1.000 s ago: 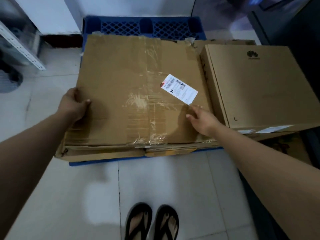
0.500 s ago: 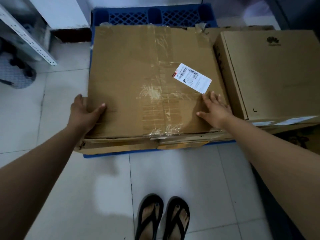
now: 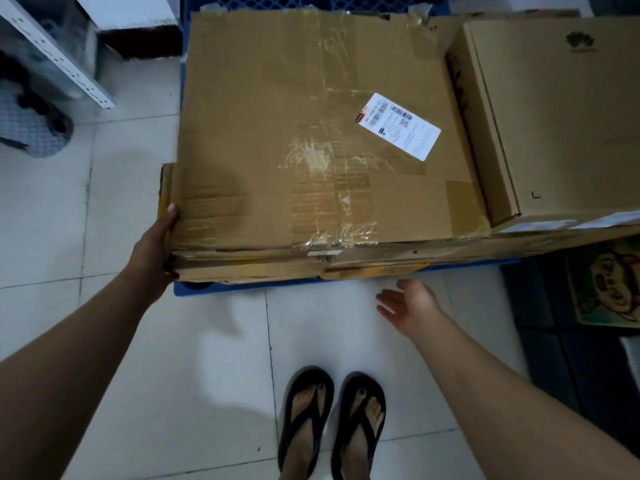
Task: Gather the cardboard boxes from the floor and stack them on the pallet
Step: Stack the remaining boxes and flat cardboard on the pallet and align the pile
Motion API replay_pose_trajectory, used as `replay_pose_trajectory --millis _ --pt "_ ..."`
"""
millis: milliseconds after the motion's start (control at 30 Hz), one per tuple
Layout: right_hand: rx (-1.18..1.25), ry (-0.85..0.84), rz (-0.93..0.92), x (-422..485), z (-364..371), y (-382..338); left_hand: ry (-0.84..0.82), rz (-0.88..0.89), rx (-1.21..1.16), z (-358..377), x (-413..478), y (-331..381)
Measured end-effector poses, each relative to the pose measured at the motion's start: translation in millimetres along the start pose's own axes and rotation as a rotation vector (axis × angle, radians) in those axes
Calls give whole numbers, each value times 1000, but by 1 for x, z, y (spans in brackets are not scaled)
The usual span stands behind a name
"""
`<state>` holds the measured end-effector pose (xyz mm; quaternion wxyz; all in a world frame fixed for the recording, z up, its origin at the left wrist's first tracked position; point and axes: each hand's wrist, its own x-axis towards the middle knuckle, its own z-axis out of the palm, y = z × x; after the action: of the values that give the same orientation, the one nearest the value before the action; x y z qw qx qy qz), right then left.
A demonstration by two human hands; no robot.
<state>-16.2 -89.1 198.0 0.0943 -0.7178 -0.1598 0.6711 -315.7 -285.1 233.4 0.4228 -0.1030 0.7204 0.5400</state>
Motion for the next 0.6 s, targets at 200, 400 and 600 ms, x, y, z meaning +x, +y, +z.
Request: replay_pose_trajectory --millis 200,400,600 --pt "254 -207 17 12 40 -24 73 33 -23 2 5 -6" --pt "38 -255 -55 19 27 0 160 64 -42 5 9 -12" --pt "6 -173 -118 40 21 -8 322 86 6 16 5 -7"
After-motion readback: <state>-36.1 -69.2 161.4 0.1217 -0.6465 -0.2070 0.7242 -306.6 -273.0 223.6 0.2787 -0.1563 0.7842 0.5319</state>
